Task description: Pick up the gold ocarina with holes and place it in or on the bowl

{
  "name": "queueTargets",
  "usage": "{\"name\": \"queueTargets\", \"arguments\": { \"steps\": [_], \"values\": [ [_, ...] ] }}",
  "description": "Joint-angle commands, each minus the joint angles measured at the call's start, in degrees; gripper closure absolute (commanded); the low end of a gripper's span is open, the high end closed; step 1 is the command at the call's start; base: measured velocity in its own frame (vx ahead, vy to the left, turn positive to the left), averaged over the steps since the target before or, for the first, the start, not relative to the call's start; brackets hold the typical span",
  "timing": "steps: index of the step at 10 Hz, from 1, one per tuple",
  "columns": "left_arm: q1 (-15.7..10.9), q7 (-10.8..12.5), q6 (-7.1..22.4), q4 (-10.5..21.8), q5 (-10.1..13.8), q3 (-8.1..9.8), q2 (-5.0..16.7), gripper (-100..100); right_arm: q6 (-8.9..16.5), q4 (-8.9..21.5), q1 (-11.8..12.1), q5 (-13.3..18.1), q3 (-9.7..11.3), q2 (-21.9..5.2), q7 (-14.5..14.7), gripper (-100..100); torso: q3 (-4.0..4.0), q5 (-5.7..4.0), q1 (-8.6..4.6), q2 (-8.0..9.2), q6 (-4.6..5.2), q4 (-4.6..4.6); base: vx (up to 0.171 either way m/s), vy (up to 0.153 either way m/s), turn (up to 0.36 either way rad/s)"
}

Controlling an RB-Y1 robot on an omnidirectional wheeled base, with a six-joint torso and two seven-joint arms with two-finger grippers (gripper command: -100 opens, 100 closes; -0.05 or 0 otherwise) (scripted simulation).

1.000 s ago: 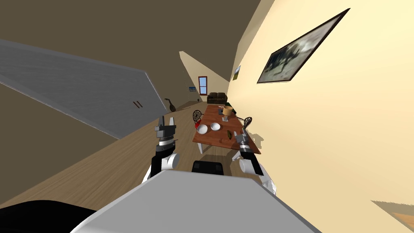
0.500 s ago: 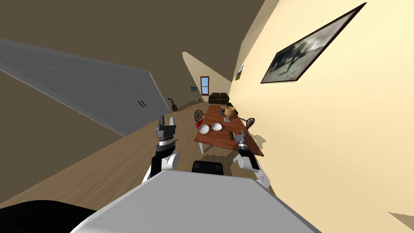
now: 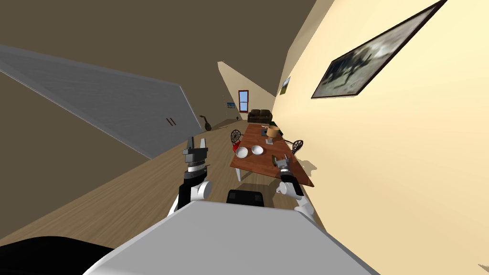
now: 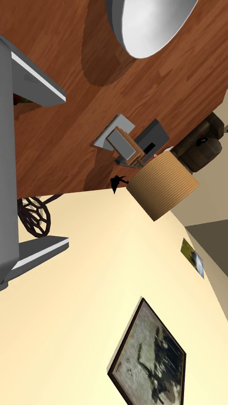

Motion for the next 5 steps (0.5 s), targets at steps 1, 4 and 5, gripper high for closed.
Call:
{"name": "queueTargets", "arguments": {
  "steps": [1,4,5],
  "values": [
    [0.00,0.00,0.00,0.00,0.00,0.00,0.00,0,1.80,2.85,-1.75,-2.86,-0.53,0.31,-0.54,-100,0.00,0.00,0.00,0.00,0.00,0.00,0.007,-0.015,0.051],
    [0.00,0.00,0.00,0.00,0.00,0.00,0.00,0,3.11,5.70,-3.64,-8.16,-1.03,0.39,-1.06,-100,-0.01,-0.01,-0.05,-0.02,-0.02,0.00,0.006,-0.021,0.036],
    [0.00,0.00,0.00,0.00,0.00,0.00,0.00,0,4.42,7.87,-5.53,-9.83,-1.57,0.50,-1.50,-100,-0.01,-0.01,-0.03,-0.01,0.00,0.00,0.008,-0.026,0.039]
  ]
}}
